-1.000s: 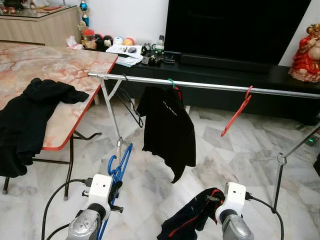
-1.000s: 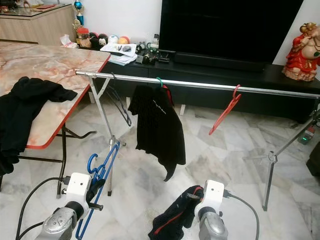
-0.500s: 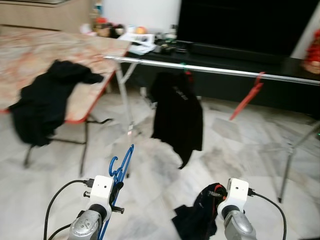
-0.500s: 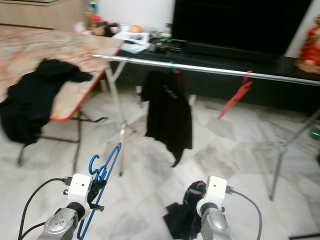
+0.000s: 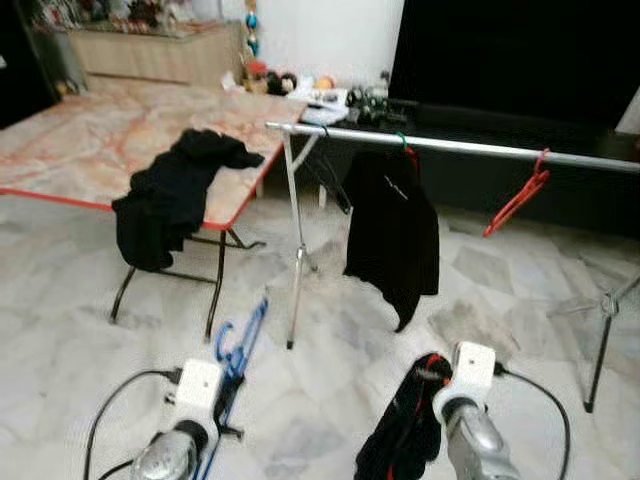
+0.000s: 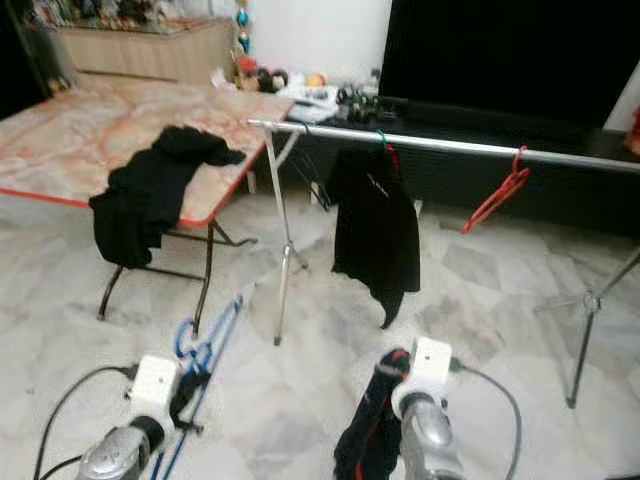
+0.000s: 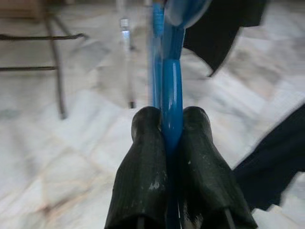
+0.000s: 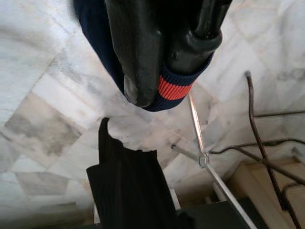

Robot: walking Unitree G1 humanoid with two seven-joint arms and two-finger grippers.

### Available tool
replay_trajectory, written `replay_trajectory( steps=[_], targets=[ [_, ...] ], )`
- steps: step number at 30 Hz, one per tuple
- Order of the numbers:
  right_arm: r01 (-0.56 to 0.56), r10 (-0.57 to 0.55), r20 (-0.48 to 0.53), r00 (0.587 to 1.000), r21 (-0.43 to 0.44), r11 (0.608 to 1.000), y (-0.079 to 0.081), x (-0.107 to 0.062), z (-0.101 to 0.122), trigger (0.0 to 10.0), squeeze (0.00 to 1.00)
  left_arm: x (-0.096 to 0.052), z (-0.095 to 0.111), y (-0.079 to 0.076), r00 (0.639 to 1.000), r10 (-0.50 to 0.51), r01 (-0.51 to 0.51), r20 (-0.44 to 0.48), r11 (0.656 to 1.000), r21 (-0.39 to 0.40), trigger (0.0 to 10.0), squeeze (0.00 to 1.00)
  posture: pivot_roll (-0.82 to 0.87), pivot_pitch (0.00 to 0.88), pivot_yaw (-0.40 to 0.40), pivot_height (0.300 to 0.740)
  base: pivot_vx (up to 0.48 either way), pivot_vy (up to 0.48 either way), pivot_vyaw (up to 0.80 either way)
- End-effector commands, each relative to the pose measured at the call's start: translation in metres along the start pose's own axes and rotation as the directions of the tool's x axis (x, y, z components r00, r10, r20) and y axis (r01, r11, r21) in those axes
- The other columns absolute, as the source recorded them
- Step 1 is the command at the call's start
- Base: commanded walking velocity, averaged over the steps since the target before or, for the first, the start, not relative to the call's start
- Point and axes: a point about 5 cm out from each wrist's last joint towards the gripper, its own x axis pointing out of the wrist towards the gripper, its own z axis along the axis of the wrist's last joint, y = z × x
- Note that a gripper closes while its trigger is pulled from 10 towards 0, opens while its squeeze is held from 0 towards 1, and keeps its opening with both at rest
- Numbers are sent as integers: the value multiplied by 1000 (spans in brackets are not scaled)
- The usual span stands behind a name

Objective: Hang hanger

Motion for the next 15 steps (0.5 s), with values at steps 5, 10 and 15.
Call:
replay_trajectory(
  steps=[5, 10, 15],
  targets=[
    [-36, 40, 78, 996, -52, 998, 16, 15, 39, 10000, 0, -9, 15, 1, 946, -296, 315, -133, 936, 158, 10000, 0, 135, 0, -49, 740, 0, 0, 0],
    [-63, 73, 68, 995, -139, 988, 25, 21, 52, 10000, 0, -20, 22, 6, 874, -422, 470, -242, 860, 198, 10000, 0, 140, 0, -52, 740, 0, 0, 0],
    [-109, 127, 63, 990, -243, 964, 40, 28, 74, 10000, 0, -31, 46, 3, 722, -594, 682, -356, 697, 221, 10000, 0, 140, 0, -58, 740, 0, 0, 0]
  ],
)
